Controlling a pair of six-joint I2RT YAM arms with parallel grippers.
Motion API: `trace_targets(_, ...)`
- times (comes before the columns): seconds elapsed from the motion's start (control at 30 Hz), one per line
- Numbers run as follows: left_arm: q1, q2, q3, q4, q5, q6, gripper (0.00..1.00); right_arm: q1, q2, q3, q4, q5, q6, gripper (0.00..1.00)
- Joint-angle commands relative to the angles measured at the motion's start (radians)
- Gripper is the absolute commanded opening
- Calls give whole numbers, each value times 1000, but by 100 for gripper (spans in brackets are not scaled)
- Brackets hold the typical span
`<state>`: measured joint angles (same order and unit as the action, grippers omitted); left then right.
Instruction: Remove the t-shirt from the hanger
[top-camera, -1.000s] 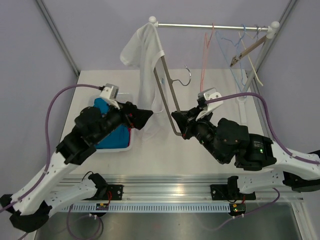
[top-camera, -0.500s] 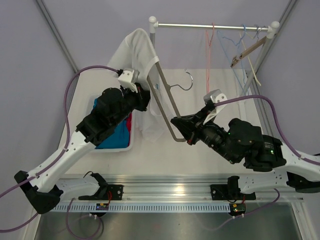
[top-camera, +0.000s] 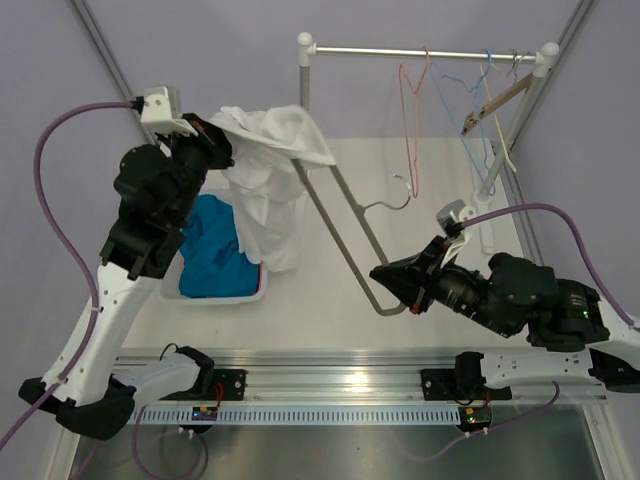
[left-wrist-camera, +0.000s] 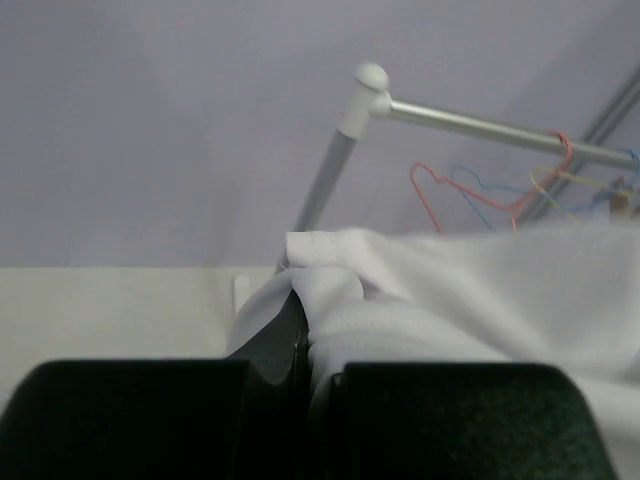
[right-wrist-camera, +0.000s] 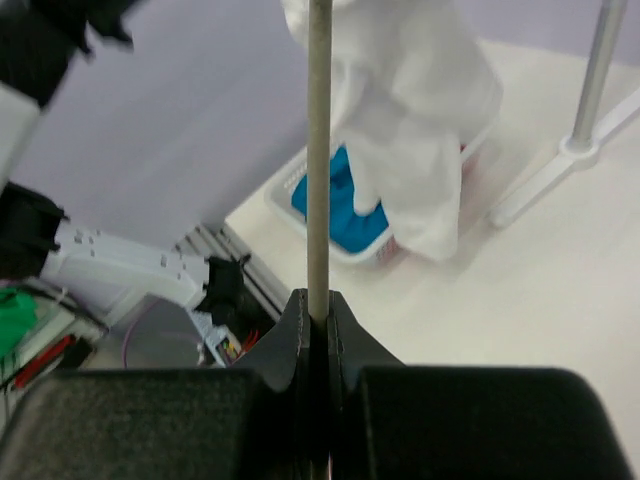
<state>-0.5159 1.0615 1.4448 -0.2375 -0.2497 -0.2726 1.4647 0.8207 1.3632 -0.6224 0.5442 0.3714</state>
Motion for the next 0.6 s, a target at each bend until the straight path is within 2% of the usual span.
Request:
trace_targets(0.0, 154, 99, 156, 37, 111, -103, 0, -4, -6, -59, -175, -173, 116, 0)
trace_targets(0.03, 221, 145, 199, 27, 165, -158, 0, -3, -26, -75, -192, -234, 145, 0)
trace_targets(0.13, 324, 187, 334, 20, 243, -281, 0, -4, -93, -133, -186, -367, 161, 0)
trace_targets(0.23, 385, 218, 451, 7, 300, -336, 0, -4, -124, -147, -175, -498, 149, 0)
trace_targets(0.33, 454, 230, 529, -17, 351, -364, 0, -4, -85, -130, -240, -521, 141, 0)
trace_targets(0.4, 488, 217, 526, -25, 392, -396, 0, -4, -54, -124, -292, -488, 142, 0)
trace_targets(0.57, 498, 108, 310, -5, 376, -407, 0, -4, -15, -82, -263, -382, 130, 0)
